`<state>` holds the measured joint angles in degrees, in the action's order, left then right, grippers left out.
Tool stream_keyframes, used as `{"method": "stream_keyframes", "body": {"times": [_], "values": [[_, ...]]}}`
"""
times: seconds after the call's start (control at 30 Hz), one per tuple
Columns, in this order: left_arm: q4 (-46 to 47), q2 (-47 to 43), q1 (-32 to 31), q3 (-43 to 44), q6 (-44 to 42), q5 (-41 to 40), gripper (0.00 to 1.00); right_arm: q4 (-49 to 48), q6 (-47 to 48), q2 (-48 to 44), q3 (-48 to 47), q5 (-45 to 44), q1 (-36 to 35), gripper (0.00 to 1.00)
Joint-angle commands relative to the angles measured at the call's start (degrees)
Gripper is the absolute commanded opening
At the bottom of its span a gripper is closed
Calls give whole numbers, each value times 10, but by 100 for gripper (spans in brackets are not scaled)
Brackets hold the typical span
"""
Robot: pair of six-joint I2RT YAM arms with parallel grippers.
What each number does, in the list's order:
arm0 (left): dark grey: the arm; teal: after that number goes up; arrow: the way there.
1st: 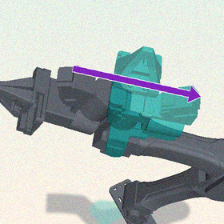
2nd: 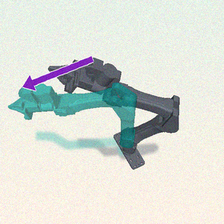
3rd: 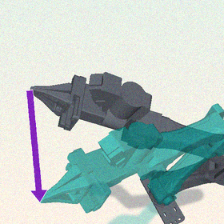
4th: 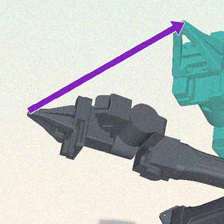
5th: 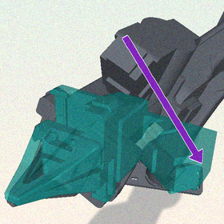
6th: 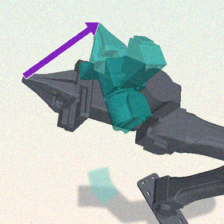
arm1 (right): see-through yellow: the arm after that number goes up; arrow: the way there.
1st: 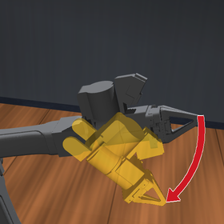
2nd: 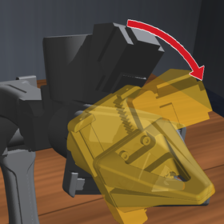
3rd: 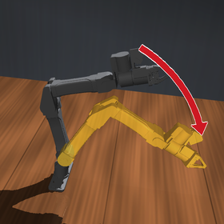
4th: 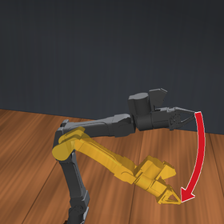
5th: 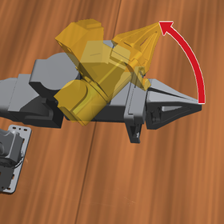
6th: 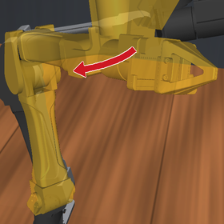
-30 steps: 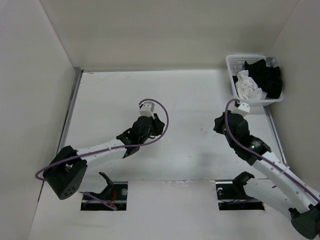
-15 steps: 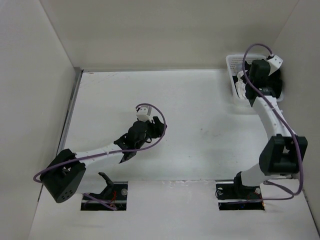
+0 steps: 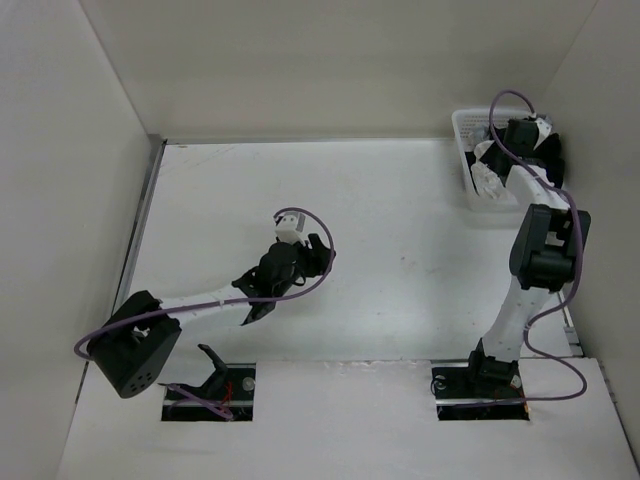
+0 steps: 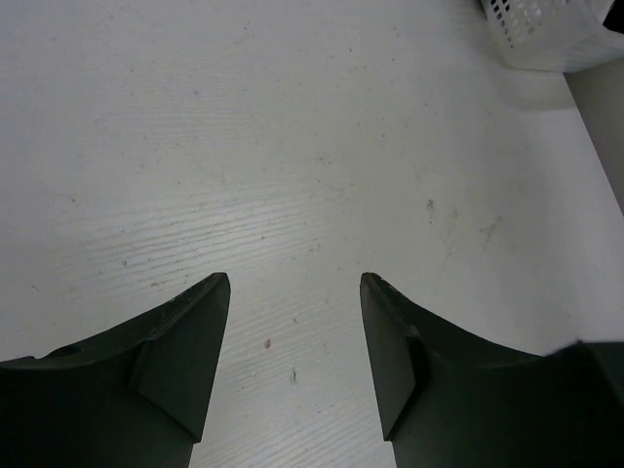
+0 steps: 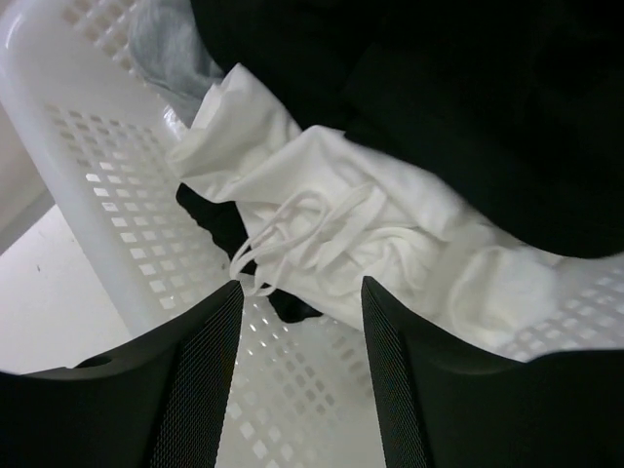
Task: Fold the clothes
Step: Grab the tank top from the pile
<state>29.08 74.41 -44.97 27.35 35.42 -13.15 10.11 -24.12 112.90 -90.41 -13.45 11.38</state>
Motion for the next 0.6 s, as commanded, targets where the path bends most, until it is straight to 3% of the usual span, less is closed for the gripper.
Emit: {"method": "stream_keyframes", "body": {"times": [0.0,0.37,0.43,0.47,0.53,0.57], "values": [[44,10,5,-3,7,11,55,-12,5,30,-57,43,-6,57],[57,29,20,-5,14,15,55,-13,-55,99,-87,76,1,49],[57,31,21,-5,15,15,55,-9,-60,103,-98,87,4,40],[57,32,21,-5,15,15,55,-9,-64,104,-102,94,4,32],[58,32,21,-5,15,15,54,-10,-75,98,-104,100,8,5],[58,32,22,-5,15,15,54,-17,-82,86,-94,100,9,0]]}}
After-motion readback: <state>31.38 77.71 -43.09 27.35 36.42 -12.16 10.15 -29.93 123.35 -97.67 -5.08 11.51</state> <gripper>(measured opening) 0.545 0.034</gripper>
